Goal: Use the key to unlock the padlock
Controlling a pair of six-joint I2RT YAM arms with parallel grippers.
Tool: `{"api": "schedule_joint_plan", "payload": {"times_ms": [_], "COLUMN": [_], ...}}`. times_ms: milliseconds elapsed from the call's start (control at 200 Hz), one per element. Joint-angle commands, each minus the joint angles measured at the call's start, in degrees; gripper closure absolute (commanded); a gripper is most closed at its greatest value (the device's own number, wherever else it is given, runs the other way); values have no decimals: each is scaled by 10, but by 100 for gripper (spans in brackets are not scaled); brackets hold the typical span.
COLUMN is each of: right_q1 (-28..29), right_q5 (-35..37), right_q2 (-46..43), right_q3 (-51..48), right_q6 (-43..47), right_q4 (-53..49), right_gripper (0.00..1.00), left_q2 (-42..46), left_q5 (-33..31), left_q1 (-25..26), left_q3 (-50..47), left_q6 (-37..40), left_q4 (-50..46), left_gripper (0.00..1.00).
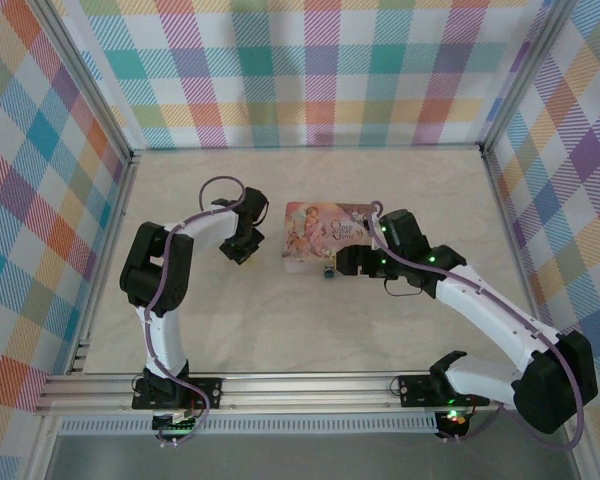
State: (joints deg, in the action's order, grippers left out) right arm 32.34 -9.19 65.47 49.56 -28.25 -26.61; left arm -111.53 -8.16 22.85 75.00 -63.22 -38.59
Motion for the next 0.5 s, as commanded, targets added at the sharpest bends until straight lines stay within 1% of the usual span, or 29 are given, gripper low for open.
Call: {"api": "schedule_joint_plan", "payload": {"times_ms": [0,50,130,360,495], "right_q1": [3,3,3,3,3], "right_q5": [10,10,11,13,7], "right_q2": [-14,-15,-16,-24,-35], "right_q3": [-7,-9,-9,-9,-12], "right_q6": [0,0,-1,-8,-13], "right_q4": [0,0,-1,1,11], "right_gripper": [22,22,22,22,22], "left_q2": [-30,-28,-15,45,76], "left_q5": [9,10,9,2,26], "left_q1": [0,0,-1,-1,-1], "left_q3": [-10,-9,-9,14,32], "left_q6": [-2,2,13,68,111], "left_q4": [9,8,9,-3,1], "left_gripper": [91,93,100,100,100]}}
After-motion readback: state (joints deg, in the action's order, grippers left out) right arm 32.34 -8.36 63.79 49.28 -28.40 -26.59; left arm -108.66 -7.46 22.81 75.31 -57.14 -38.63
